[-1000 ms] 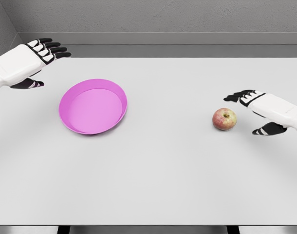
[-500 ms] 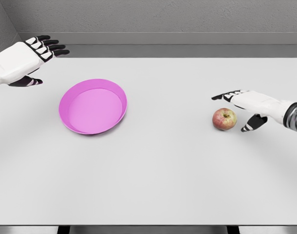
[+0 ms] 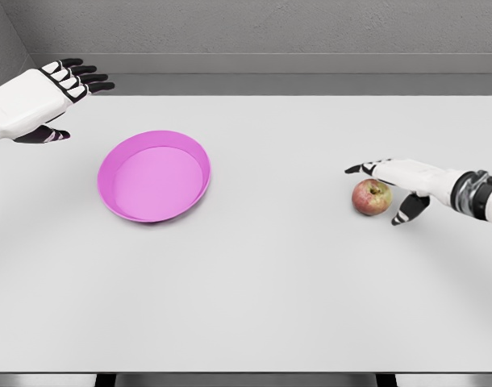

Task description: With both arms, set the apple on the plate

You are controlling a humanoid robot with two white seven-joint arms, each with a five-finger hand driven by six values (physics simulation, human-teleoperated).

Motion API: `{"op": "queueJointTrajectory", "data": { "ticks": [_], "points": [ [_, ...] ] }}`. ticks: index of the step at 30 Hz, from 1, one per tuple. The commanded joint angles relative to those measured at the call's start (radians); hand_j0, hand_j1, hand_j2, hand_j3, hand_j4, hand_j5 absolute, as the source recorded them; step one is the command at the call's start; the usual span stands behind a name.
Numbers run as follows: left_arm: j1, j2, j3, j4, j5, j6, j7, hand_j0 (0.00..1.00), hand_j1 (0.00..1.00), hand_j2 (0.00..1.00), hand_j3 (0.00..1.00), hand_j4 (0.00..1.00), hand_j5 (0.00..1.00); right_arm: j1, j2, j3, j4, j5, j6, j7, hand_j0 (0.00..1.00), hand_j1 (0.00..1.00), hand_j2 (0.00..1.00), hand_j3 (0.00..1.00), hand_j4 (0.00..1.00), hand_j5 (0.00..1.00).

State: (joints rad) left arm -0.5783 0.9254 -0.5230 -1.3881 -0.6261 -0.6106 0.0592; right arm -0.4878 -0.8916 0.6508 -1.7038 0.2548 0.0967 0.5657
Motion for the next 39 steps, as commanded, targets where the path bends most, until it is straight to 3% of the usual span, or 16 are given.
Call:
{"op": "queueJointTrajectory", "data": {
  "ticks": [1,8,11,15,21,39],
  "points": [
    [0.002,0.001,0.001,-0.002,0.006,0.0,0.001,1.0,1.0,1.0,1.0,1.0,1.0,0.0,0.007,0.012,0.004,0.0,0.003,0.0,1.0,1.0,1.0,1.0,1.0,1.0],
    [0.002,0.001,0.001,-0.002,0.008,0.0,0.001,1.0,1.0,1.0,1.0,1.0,1.0,-0.003,0.01,0.026,0.004,0.001,0.017,0.002,0.99,0.99,0.99,0.99,0.99,0.99],
    [0.003,0.001,0.001,0.0,0.008,0.0,0.001,1.0,1.0,1.0,1.0,1.0,1.0,-0.003,0.01,0.026,0.001,0.001,0.015,0.002,0.78,0.78,0.78,0.78,0.78,0.78],
    [0.002,0.001,0.001,-0.002,0.008,0.0,0.001,1.0,1.0,1.0,1.0,1.0,1.0,-0.002,0.008,0.027,0.0,0.001,0.012,0.036,0.6,0.6,0.6,0.6,0.6,0.6],
    [0.003,0.001,0.001,-0.002,0.006,0.0,0.001,1.0,1.0,1.0,1.0,1.0,1.0,-0.002,0.008,0.027,0.0,0.001,0.012,0.037,0.53,0.53,0.53,0.53,0.53,0.53],
    [0.003,0.001,0.001,-0.002,0.006,0.0,0.001,1.0,1.0,1.0,1.0,1.0,1.0,-0.018,0.008,0.016,-0.007,0.003,0.009,0.036,0.5,0.5,0.5,0.5,0.5,0.5]
  ]
}}
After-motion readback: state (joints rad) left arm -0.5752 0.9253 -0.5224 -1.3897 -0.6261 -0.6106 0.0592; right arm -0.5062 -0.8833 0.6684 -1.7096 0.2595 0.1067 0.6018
